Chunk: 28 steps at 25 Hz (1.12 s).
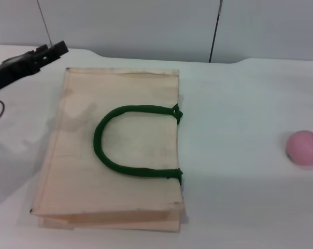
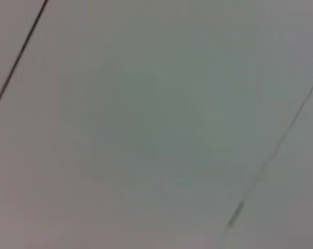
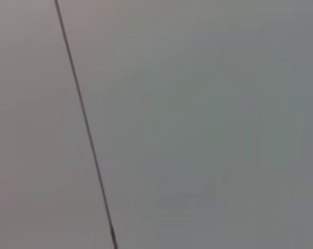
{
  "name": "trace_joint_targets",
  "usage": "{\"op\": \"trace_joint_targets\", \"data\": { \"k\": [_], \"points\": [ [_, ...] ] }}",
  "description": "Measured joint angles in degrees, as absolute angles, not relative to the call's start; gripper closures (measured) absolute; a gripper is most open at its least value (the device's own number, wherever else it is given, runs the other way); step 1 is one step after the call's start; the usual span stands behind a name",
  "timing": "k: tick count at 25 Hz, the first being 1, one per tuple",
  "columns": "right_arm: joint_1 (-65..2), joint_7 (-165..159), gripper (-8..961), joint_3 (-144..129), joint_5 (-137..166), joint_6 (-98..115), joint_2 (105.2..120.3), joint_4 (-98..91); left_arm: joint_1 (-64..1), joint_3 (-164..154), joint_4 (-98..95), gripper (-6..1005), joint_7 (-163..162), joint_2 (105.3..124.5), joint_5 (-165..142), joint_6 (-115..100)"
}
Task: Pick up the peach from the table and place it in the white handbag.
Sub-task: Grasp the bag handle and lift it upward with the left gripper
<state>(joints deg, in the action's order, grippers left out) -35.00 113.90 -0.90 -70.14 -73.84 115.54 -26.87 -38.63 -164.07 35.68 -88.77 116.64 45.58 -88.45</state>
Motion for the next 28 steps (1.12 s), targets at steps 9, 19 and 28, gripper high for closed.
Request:
{"op": "trace_joint_targets", "data": {
  "k": [9,19,28],
  "points": [
    [-34.98,113.52,109,-1.97,-70.31,-73.46,115.58,-26.95,-45.39,-164.03,49.68,231,-107.51,116.57,22.07,-95.79],
    [-35.19,113.62,115,-1.86,-70.54,-73.44,115.63,-26.98,-52.67,-164.18,51.02,231,-114.04,115.31,4.06,-96.22],
    [-35.51,113.86,120,-1.58,-70.64,-73.36,115.7,-26.68,-55.27,-164.18,45.42,239,-115.04,114.77,-1.11,-90.77]
  ]
}}
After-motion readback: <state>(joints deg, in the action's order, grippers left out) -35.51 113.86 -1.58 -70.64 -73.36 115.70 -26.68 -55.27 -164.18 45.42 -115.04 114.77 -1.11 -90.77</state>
